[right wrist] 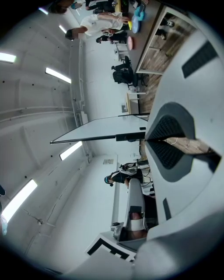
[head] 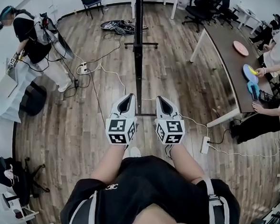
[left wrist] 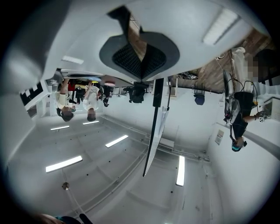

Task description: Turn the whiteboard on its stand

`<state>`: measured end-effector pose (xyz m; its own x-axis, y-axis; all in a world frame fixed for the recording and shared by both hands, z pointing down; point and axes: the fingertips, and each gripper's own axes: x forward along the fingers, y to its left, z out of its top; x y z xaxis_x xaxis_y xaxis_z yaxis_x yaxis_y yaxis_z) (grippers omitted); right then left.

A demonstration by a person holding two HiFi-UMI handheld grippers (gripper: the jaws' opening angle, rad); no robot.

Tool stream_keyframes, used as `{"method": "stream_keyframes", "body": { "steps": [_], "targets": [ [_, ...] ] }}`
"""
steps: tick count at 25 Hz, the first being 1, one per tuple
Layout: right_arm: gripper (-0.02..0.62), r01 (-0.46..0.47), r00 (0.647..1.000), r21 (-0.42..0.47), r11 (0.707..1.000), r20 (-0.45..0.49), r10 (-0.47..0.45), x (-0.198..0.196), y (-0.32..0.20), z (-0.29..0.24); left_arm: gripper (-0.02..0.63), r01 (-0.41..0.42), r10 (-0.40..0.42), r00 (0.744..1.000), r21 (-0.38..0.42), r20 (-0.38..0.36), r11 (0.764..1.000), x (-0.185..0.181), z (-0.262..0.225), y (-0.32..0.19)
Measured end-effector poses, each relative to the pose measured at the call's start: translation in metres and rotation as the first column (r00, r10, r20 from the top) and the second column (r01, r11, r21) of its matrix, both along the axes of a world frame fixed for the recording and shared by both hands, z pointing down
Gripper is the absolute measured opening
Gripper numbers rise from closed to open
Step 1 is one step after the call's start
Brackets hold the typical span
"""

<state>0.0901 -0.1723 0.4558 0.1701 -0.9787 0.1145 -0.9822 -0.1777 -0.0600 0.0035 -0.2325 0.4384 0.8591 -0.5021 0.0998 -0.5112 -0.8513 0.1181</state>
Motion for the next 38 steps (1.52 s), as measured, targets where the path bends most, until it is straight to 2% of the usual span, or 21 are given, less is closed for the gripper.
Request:
{"method": "stream_keyframes", "body": {
  "steps": [4,10,19,25,33,34,35,36,38],
  "targets": [
    [0.006,-0.025,1.000,-0.021,0.999,0.005,0.025,0.021,-0.025,0.008,0.008,-0.018,0.018,1.000,-0.021,0.007,1.000,0.020,0.010,-0.030],
    [0.006,-0.026,1.000,-0.021,0.999,0.010,0.026,0.044,-0.044,0.009,0.008,0.007,-0.005,1.000,-0.065,0.028,0.998,0.044,0.030,-0.059],
    [0.006,0.057,0.998,-0.027,0.998,-0.004,-0.057,0.081,-0.076,0.008,0.008,0.092,-0.090,0.995,-0.036,0.045,0.995,0.074,0.025,-0.083],
    [0.006,0.083,0.996,-0.021,0.996,-0.026,-0.084,0.093,-0.084,0.007,0.008,0.105,-0.104,0.992,-0.021,0.073,0.994,0.093,0.029,-0.098],
    [0.006,0.061,0.998,-0.010,0.998,-0.015,-0.061,0.122,-0.085,0.005,0.005,0.147,-0.147,0.986,0.010,0.075,0.989,0.110,0.030,-0.118],
    [0.006,0.059,0.998,-0.009,0.998,-0.014,-0.059,0.125,-0.085,0.005,0.057,0.140,-0.141,0.987,0.010,0.075,0.990,0.114,0.031,-0.120],
    [0.006,0.058,0.998,-0.007,0.998,-0.014,-0.058,0.127,-0.085,0.005,0.237,0.132,-0.132,0.988,0.009,0.075,0.991,0.118,0.032,-0.122],
    [0.006,0.057,0.998,-0.006,0.998,-0.013,-0.057,0.130,-0.085,0.005,0.264,0.128,-0.128,0.989,0.009,0.079,0.992,0.122,0.034,-0.125],
    [0.006,0.055,0.998,-0.003,0.998,-0.013,-0.055,0.135,-0.084,0.006,0.264,0.135,-0.136,0.986,0.011,0.092,0.991,0.129,0.038,-0.129]
  ]
}}
